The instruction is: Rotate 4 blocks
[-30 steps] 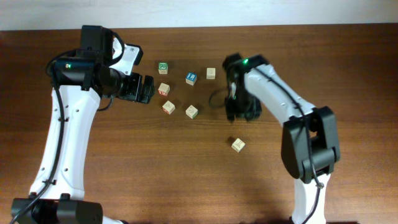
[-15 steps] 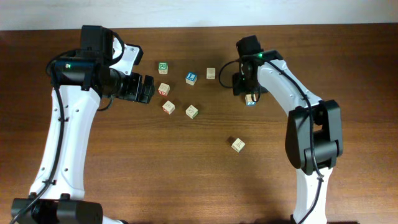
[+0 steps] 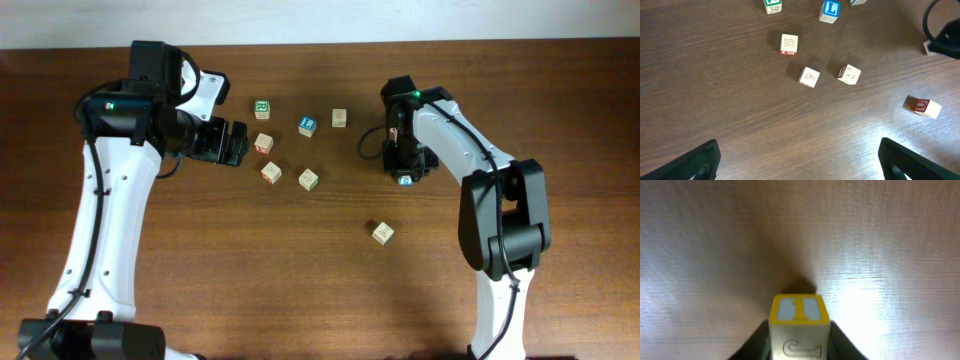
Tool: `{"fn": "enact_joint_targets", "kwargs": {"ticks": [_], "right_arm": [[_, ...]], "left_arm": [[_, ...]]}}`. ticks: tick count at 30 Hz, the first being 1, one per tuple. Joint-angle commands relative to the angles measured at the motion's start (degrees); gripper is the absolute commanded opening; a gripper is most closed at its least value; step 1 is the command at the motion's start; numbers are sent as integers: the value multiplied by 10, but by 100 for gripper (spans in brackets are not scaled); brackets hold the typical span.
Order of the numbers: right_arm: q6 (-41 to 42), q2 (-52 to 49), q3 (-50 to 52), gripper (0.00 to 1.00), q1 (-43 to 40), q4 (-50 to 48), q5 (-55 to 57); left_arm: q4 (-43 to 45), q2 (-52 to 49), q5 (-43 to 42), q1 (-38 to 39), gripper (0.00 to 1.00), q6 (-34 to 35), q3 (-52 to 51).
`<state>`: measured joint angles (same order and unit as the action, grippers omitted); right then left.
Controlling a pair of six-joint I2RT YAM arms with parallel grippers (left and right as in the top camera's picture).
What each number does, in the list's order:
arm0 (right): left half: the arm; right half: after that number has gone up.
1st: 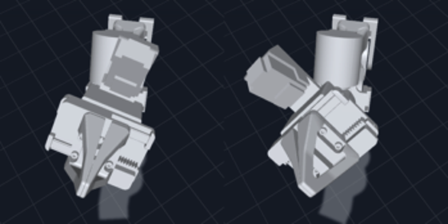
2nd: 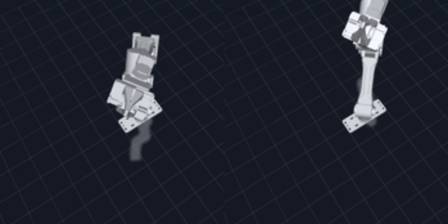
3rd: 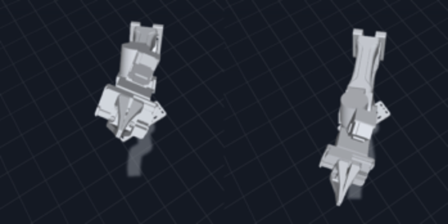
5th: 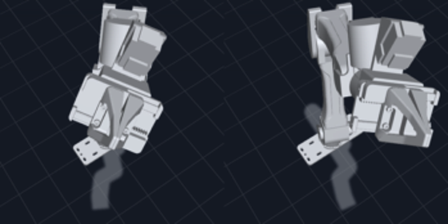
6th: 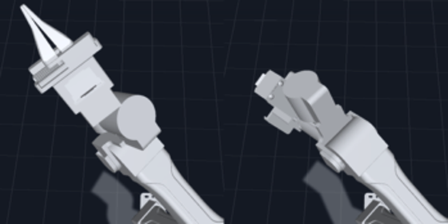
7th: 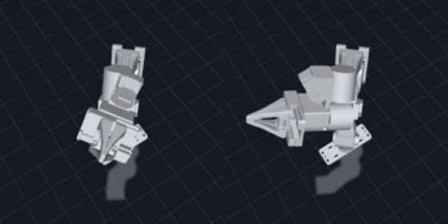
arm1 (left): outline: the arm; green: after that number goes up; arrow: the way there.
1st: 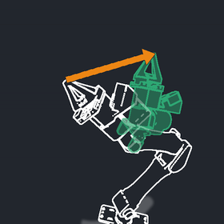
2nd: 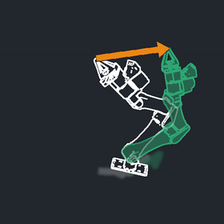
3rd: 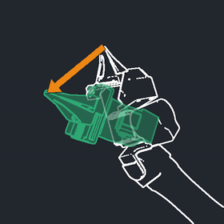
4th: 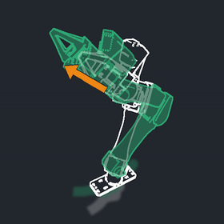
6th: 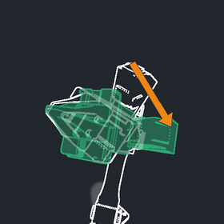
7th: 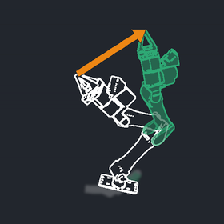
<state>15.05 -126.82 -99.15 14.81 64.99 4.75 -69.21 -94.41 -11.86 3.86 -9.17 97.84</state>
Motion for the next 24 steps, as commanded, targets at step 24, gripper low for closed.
{"fn": "enact_joint_targets", "kwargs": {"ticks": [24], "right_arm": [[113,-59,-153,59,-3,-163,43]], "left_arm": [[1,-4,-8,1,99,5,13]]}}
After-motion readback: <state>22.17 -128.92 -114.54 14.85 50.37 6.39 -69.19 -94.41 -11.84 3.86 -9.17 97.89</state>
